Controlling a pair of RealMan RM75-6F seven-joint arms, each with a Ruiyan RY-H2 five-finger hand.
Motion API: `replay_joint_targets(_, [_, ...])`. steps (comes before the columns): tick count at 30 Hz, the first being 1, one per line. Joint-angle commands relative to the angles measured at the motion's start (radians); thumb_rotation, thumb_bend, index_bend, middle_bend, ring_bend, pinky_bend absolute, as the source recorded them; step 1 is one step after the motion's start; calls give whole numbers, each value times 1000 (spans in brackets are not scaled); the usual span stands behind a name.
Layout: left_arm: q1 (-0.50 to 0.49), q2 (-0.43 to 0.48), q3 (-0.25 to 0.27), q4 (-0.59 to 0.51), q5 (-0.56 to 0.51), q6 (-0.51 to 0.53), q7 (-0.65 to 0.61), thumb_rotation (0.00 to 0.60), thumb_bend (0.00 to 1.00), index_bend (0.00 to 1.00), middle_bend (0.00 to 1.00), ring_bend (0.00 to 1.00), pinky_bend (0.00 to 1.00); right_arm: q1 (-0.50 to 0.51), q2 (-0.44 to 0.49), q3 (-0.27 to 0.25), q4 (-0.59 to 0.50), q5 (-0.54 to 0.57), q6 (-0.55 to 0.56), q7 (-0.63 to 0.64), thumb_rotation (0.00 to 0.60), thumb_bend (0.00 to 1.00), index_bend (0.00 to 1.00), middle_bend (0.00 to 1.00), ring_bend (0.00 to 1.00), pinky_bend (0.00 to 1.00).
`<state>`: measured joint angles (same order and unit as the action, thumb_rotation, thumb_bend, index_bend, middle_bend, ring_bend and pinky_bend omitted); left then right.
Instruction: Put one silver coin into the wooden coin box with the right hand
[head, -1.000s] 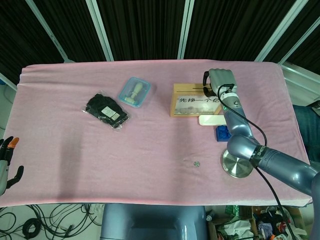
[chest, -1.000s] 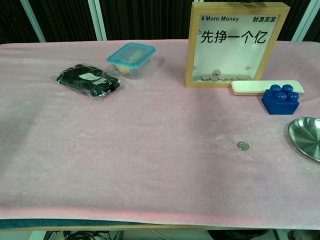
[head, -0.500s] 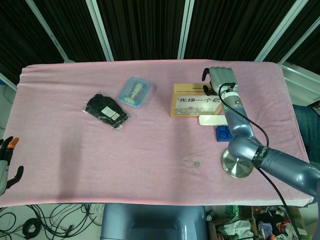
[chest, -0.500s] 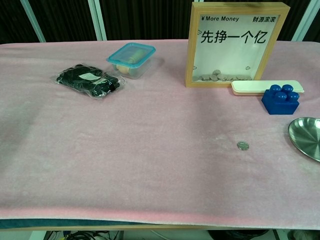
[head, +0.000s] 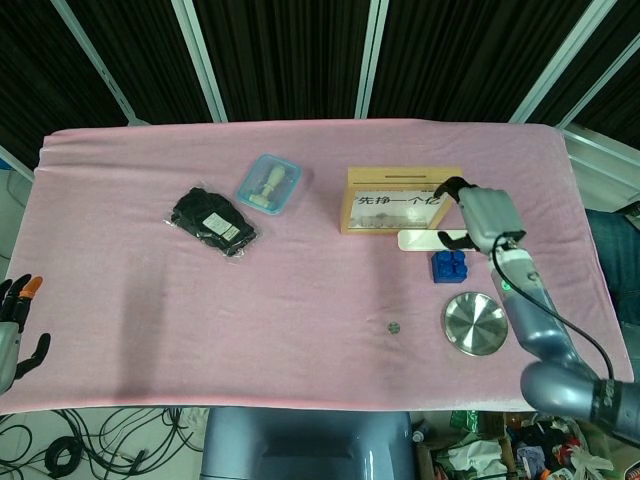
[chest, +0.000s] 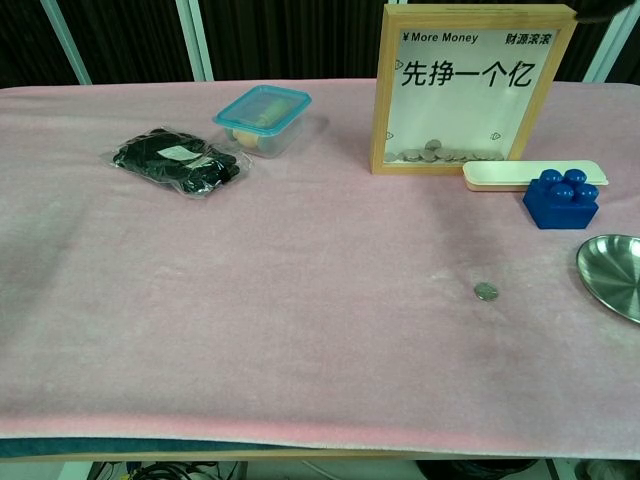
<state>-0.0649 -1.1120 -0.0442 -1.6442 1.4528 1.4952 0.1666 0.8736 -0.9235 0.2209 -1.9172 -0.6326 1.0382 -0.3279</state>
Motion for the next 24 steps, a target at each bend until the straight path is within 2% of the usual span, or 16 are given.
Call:
replay_joint_targets(1, [0, 0, 0, 1, 3, 3, 1, 600, 403, 67, 44, 29, 0, -302, 25, -168, -104, -409, 323, 102, 600, 221, 283, 154, 292, 332])
replay_joint_targets(5, [1, -2, 1, 5, 10, 8, 5, 600, 403, 66, 44, 29, 0, -470, -76, -287, -8, -612, 508, 92, 600, 221, 278, 153, 281, 316])
replay_joint_targets(9, [2, -5, 3, 10, 21, 16, 9, 600, 403, 66, 44, 29, 0, -579, -171, -344, 108, -699, 614, 38, 600, 221, 272, 154, 279, 316])
replay_joint_targets(18, [9, -7, 4, 9, 62, 56, -7, 600, 403, 65, 43, 29, 0, -682, -281, -343, 299, -763, 658, 70, 600, 221, 248, 154, 276, 315])
replay_joint_targets(24, [7, -6, 6, 9, 75, 58, -17, 600, 403, 65, 43, 29, 0, -695, -293, -315, 329, -779, 637, 77, 600, 221, 232, 154, 277, 315])
